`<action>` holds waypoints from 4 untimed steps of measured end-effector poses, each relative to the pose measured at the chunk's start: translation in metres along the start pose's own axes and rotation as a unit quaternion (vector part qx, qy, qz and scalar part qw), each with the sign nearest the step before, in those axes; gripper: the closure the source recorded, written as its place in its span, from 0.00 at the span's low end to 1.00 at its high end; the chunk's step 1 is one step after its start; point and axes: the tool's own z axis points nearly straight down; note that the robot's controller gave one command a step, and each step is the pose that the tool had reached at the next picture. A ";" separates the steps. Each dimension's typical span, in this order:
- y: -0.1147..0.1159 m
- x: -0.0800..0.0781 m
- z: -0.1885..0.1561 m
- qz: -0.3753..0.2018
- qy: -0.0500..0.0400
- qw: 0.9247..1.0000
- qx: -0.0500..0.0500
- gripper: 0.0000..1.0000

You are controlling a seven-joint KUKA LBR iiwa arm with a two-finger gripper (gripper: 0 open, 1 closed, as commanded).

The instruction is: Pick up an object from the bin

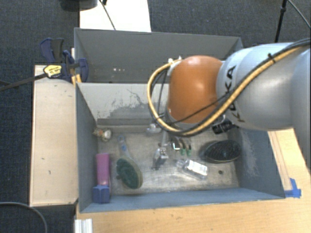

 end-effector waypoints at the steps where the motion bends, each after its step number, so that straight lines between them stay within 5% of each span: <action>1: 0.052 0.041 0.104 -0.054 -0.009 0.998 -0.001 0.00; 2: 0.050 0.042 0.102 -0.049 -0.005 0.999 0.001 1.00; 3: 0.014 0.021 -0.050 -0.079 -0.008 0.997 -0.001 1.00; 4: 0.015 0.023 -0.046 -0.079 -0.004 0.997 0.000 0.00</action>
Offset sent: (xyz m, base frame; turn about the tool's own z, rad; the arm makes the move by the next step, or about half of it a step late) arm -0.0449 0.0517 -0.1037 -0.1057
